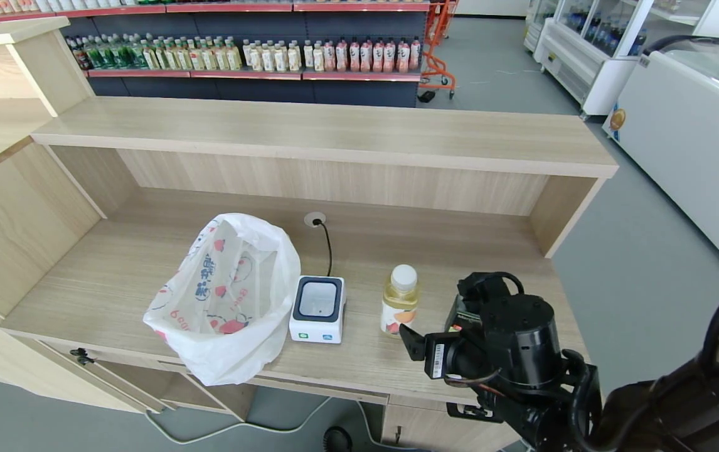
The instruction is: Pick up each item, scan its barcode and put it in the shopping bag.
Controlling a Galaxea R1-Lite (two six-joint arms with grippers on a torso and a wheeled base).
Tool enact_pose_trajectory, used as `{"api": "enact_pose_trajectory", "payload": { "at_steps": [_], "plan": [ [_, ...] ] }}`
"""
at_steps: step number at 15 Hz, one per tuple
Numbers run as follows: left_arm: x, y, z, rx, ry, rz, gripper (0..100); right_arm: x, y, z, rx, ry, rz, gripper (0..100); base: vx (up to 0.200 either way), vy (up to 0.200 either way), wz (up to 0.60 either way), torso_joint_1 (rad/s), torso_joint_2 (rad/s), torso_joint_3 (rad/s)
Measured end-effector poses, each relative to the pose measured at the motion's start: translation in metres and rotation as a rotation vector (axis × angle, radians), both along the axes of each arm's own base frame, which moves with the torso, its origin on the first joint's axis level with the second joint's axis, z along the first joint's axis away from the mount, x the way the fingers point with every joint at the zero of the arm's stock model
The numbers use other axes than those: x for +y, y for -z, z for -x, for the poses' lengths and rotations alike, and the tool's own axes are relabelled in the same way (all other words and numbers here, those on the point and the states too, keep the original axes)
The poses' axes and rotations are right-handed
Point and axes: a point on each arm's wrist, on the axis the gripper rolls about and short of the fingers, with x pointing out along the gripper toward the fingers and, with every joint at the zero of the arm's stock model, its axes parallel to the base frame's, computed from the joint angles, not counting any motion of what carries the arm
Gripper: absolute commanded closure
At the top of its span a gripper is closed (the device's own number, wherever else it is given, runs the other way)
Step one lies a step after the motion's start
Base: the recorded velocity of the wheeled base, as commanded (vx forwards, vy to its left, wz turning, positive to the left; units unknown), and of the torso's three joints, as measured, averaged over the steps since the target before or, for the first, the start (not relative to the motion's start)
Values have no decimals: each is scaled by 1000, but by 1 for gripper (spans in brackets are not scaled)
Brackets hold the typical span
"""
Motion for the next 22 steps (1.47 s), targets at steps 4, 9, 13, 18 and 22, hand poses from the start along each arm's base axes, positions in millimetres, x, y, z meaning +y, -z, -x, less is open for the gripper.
{"api": "enact_pose_trajectory", "payload": {
  "at_steps": [4,9,13,18,22],
  "plan": [
    [0,0,0,0,0,0,0,4,6,-7,-31,-52,-35,0,0,0,0,0,0,0],
    [0,0,0,0,0,0,0,0,9,-18,-55,-62,-41,0,0,0,0,0,0,0],
    [0,0,0,0,0,0,0,-3,8,-29,-93,-105,-34,0,0,0,0,0,0,0],
    [0,0,0,0,0,0,0,1,17,-46,-124,-126,2,0,0,0,0,0,0,0],
    [0,0,0,0,0,0,0,10,24,-58,-130,-129,10,0,0,0,0,0,0,0]
  ]
}}
